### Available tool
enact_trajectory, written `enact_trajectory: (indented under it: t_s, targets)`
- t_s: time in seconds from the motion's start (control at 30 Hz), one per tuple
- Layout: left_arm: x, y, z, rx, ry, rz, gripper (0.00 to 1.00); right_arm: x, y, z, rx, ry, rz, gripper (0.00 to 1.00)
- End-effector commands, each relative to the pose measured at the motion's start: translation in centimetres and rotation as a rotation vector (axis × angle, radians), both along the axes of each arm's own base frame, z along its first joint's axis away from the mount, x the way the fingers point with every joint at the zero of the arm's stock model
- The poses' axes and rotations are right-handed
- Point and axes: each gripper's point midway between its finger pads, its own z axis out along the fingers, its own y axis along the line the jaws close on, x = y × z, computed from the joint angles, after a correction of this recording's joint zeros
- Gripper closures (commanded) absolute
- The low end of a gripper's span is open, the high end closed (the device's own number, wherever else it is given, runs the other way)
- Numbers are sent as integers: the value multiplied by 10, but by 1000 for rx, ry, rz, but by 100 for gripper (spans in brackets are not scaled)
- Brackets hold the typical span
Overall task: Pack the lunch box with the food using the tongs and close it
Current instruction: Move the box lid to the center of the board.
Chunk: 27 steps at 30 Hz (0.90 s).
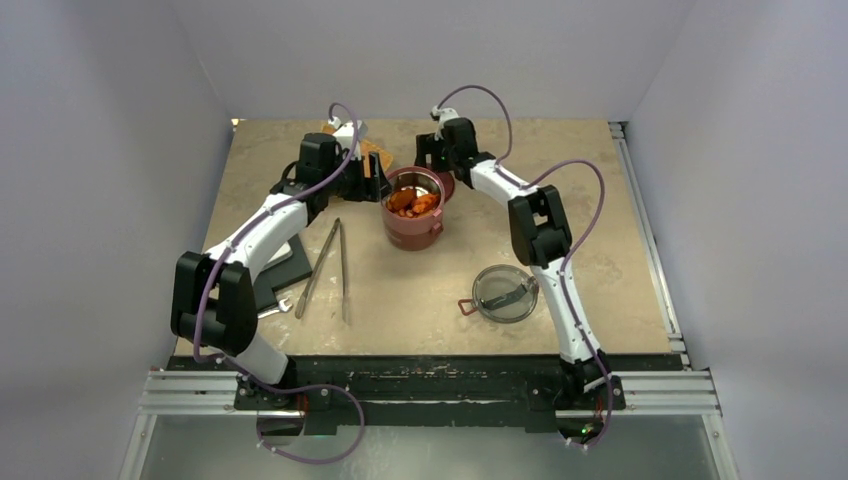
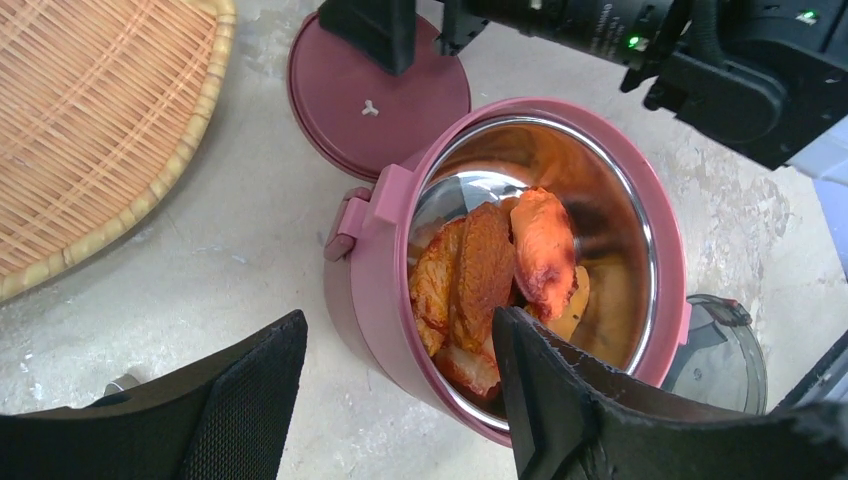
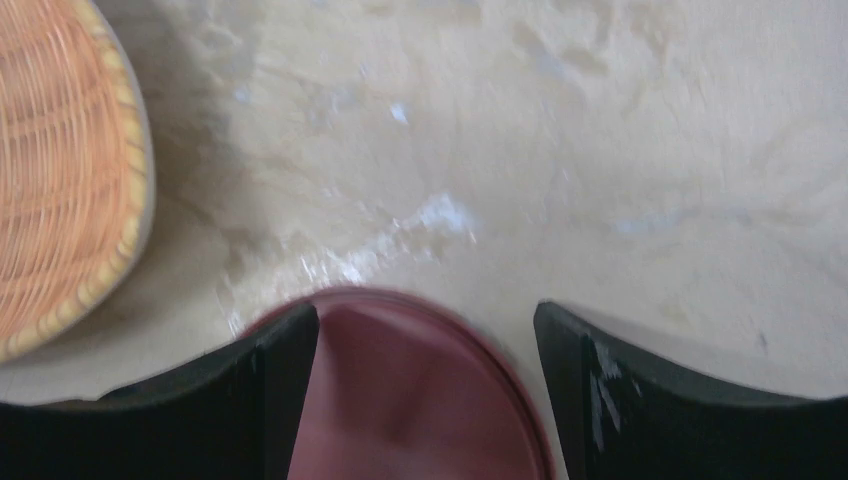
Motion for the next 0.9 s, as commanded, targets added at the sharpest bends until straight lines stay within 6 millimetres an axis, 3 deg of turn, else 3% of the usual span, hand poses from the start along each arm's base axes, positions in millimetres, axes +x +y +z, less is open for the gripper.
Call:
enact_trajectory:
  t_s: [0.0, 0.17, 0.33, 0.73, 0.77, 0.8, 0.87]
  targets:
    - [2, -8, 15, -36, -36, -23, 32, -1, 26, 14, -74, -86, 82, 17]
    - [3, -8, 14, -33, -33, -21, 33, -13, 14, -12, -202, -45, 53, 17]
    - [3, -6, 12, -27, -27, -16, 33, -44, -8, -32, -266, 21, 55, 20]
    - [1, -6, 12, -12, -29, -12, 33, -112, -61, -26, -306, 108, -16, 22]
    - [0, -7, 12, -8, -31, -16, 33, -120, -65, -29, -307, 130, -21, 22]
    - [-4, -9, 16, 22, -52, -9, 33, -140, -68, -28, -269, 174, -28, 23]
    - [-5, -7, 23, 43, -83, 14, 33, -154, -70, -28, -245, 206, -35, 24]
